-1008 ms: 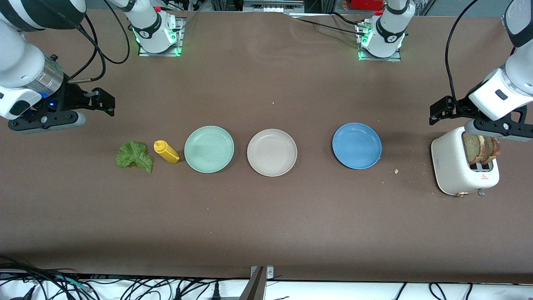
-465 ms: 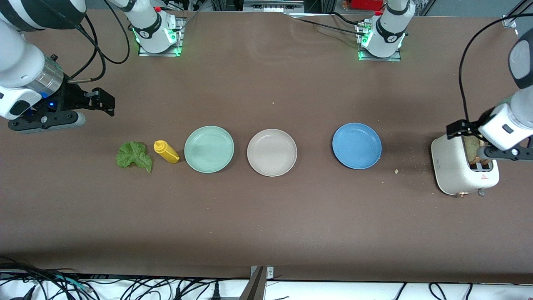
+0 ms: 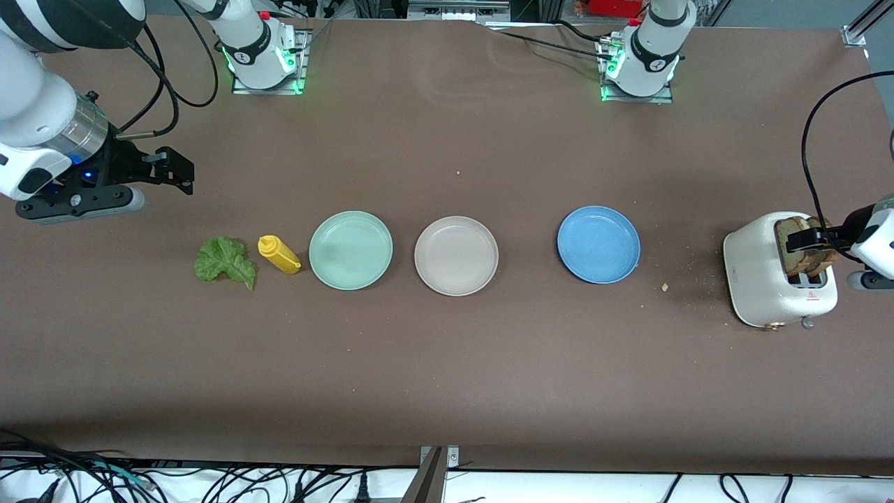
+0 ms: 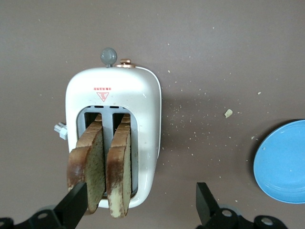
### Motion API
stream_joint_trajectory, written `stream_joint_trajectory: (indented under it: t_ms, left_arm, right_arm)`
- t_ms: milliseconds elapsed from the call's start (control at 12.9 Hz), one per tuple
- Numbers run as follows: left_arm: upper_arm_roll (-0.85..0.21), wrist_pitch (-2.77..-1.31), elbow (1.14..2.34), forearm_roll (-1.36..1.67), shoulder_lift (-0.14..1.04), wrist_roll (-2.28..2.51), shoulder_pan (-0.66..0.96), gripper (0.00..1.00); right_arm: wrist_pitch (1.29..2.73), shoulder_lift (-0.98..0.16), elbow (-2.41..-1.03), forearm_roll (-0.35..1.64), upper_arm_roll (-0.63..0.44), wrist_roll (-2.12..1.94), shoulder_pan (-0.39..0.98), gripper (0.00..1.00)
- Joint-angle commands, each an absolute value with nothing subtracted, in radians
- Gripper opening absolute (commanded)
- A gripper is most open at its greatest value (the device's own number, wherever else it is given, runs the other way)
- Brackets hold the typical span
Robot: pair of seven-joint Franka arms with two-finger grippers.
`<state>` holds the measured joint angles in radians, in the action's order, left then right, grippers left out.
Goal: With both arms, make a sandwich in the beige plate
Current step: 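Lower the left gripper onto a bread slice in the toaster and grasp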
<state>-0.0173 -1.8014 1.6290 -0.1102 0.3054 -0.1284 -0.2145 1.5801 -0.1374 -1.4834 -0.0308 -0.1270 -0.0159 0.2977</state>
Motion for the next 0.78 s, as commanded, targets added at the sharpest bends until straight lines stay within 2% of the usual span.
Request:
stream_joint_trajectory:
  t_ms: [0,155,543,620,698]
  left_arm:
    - [-0.029,-1.863,1.733,-0.130,0.249,-0.146,-0.233,1.00]
    - [-0.029,-1.974,1.831,-0.132,0.215,-0.172,-0.250,1.00]
    - [-0.031,-2.023,1.894,-0.127,0.213,-0.189,-0.290,1.00]
    - [-0.031,-2.028,1.910,-0.127,0.212,-0.189,-0.293,0.98]
    - [-0.031,-2.028,1.911,-0.127,0.213,-0.190,-0.296,0.83]
  right_arm:
    - [1.568,-0.129,-1.480,-0.012,-0.132,-0.025,0.301,1.00]
    - [1.568,-0.129,-1.480,-0.012,-0.133,-0.028,0.301,1.00]
    - [1.569,-0.129,-1.480,-0.012,-0.135,-0.031,0.298,1.00]
    - [1.569,-0.129,-1.480,-0.012,-0.135,-0.029,0.298,1.00]
    - [1.568,-0.129,-1.480,-0.012,-0.135,-0.029,0.298,1.00]
